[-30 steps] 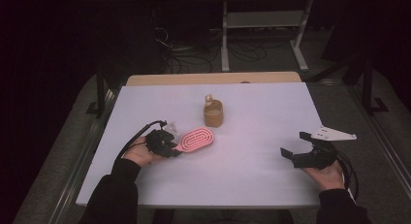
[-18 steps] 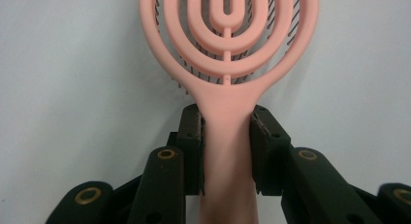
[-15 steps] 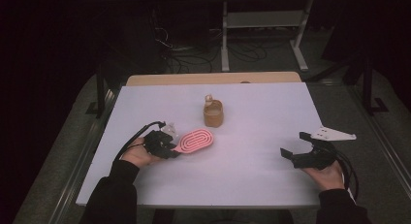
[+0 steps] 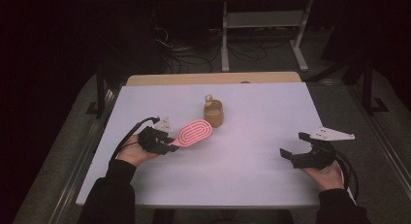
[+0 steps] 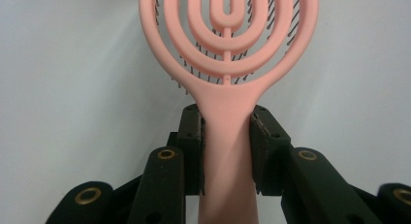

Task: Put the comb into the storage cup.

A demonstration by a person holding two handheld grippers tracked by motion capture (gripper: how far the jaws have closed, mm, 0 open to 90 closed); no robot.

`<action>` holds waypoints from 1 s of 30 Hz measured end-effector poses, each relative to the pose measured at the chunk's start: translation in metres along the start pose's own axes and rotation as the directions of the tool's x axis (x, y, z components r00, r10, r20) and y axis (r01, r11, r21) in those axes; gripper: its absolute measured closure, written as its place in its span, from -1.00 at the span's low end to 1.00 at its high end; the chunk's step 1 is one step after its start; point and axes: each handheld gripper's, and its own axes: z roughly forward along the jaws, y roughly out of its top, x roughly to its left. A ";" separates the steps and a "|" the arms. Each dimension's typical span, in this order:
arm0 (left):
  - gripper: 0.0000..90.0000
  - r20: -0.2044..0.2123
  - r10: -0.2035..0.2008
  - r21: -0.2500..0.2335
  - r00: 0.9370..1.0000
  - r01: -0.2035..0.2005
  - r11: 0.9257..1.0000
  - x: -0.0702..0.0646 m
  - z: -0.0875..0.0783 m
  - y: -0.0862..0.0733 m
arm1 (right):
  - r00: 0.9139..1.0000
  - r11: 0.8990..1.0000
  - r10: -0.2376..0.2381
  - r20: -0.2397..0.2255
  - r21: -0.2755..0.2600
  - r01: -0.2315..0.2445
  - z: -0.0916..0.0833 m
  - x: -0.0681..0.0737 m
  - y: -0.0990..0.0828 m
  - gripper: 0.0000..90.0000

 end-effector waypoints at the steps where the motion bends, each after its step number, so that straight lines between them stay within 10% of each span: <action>1: 0.55 -0.002 0.005 -0.015 1.000 -0.005 1.000 0.000 -0.004 0.002 | 1.000 1.000 0.000 0.000 0.001 0.000 0.000 0.000 0.000 -1.00; 30: 0.55 -0.069 0.084 -0.054 0.994 -0.088 0.995 0.004 -0.056 0.048 | 0.999 1.000 -0.001 -0.040 -0.022 0.000 -0.013 -0.001 0.031 -1.00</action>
